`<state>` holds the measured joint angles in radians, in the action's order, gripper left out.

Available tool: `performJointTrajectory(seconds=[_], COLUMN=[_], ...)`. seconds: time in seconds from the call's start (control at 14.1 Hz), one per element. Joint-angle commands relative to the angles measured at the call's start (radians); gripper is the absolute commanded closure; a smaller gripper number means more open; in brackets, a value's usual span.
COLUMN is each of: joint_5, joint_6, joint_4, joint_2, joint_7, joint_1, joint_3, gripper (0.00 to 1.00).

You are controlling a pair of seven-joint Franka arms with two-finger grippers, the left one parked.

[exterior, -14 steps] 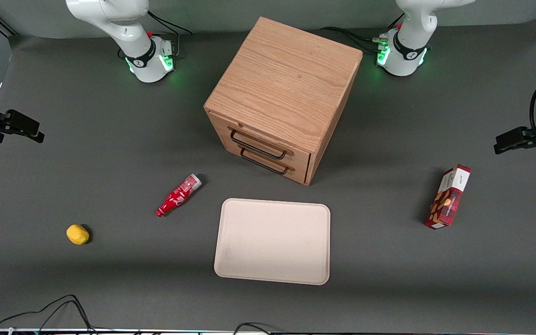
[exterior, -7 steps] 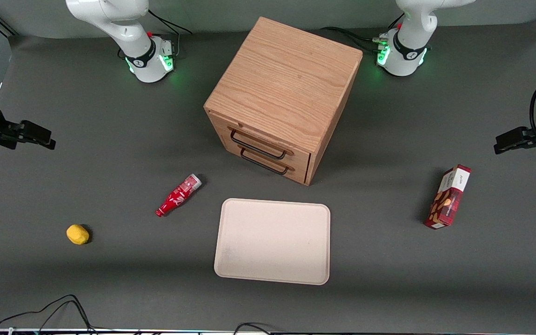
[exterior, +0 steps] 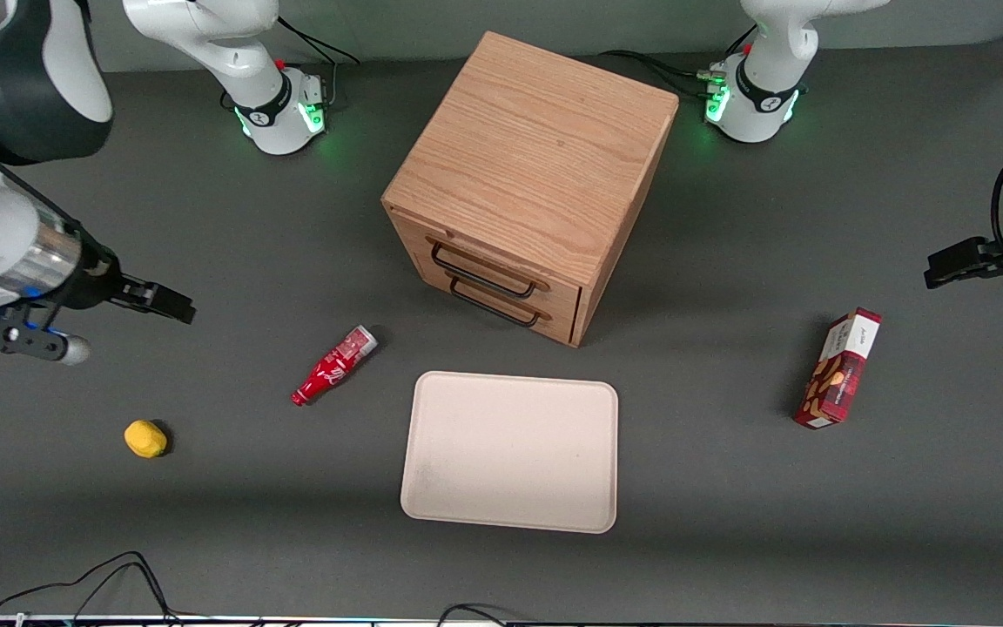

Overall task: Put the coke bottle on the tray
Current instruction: 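Move the open right gripper down over the lying red Coca-Cola bottle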

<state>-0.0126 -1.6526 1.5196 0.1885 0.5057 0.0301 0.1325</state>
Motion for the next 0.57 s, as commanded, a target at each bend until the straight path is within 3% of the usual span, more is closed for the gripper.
performJointTrajectory(seconds=[0.0, 0.21, 0.5], joint_5=[-0.006, 0.005, 0.022], joint_6=[-0.067, -0.153, -0.393], joint_4=[-0.013, 0.042, 0.281], joint_2=[0.081, 0.147, 0.154], joint_7=[0.225, 0.422, 0.531], joint_1=[0.002, 0.002, 0.004], joint_3=[0.071, 0.116, 0.118], gripper=[0.0, 0.0, 0.0])
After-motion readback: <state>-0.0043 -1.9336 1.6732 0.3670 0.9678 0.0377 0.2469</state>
